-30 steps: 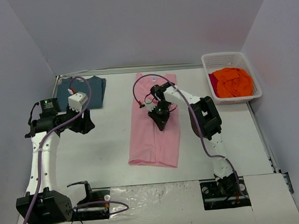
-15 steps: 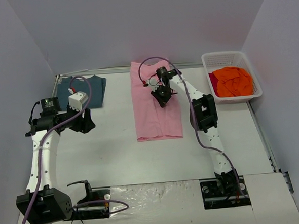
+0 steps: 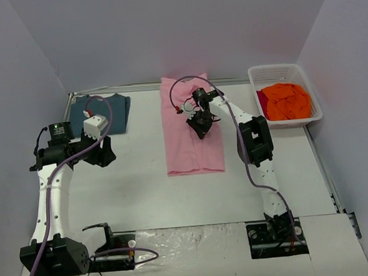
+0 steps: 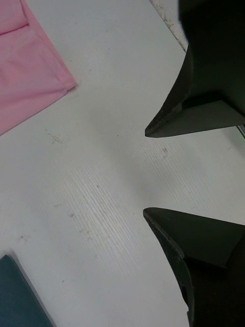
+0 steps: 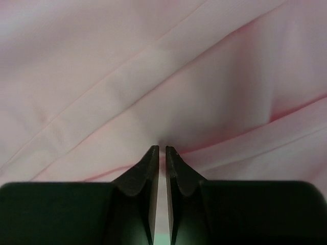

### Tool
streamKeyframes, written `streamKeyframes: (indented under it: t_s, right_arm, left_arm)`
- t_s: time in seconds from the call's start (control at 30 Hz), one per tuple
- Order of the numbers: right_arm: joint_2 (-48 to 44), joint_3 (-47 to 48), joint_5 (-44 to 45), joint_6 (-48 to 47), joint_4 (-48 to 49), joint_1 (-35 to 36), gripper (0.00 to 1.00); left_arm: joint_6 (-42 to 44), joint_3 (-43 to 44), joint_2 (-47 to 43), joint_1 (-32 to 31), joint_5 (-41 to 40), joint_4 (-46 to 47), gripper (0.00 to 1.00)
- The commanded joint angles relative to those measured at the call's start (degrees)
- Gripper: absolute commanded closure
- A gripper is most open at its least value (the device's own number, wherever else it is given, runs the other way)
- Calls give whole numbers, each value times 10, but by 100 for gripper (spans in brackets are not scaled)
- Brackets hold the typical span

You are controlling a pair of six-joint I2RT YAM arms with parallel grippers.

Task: Fold and stack the t-shirts
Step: Rotate the tshirt 90 degrees

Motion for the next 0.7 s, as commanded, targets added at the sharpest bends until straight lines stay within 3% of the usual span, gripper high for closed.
streamKeyframes:
  t_s: [0.0,0.03,0.13,0.23,0.27,0.47,0.5,0.67]
  right_arm:
    - [-127,-63,-3,0,-50,12,92]
    - [-153,-78,-7,-2,-54,13,89]
    - [-252,-136,-14,2,-59,14,68]
    - [-351,-188,-4,19,-38,7,51]
    - [-373,-206,0,29,-11,2,39]
    - [-522,-409,48,37,106,-52,17]
    - [-534,-435,51,37,125,-57,0]
    - [-589,-542,-40,31,190,-81,0]
  left_arm:
    - [27,49,-16,5,11,-49,43]
    - [30,57,-15,5,11,-59,42]
    - [42,88,-10,3,7,-99,39]
    - [40,106,2,1,-22,-125,29]
    - [37,106,1,0,-32,-124,22]
    - [-6,24,-51,0,-95,-36,14]
    - [-6,18,-60,1,-97,-33,13]
    - [0,-19,-107,12,-109,-24,10]
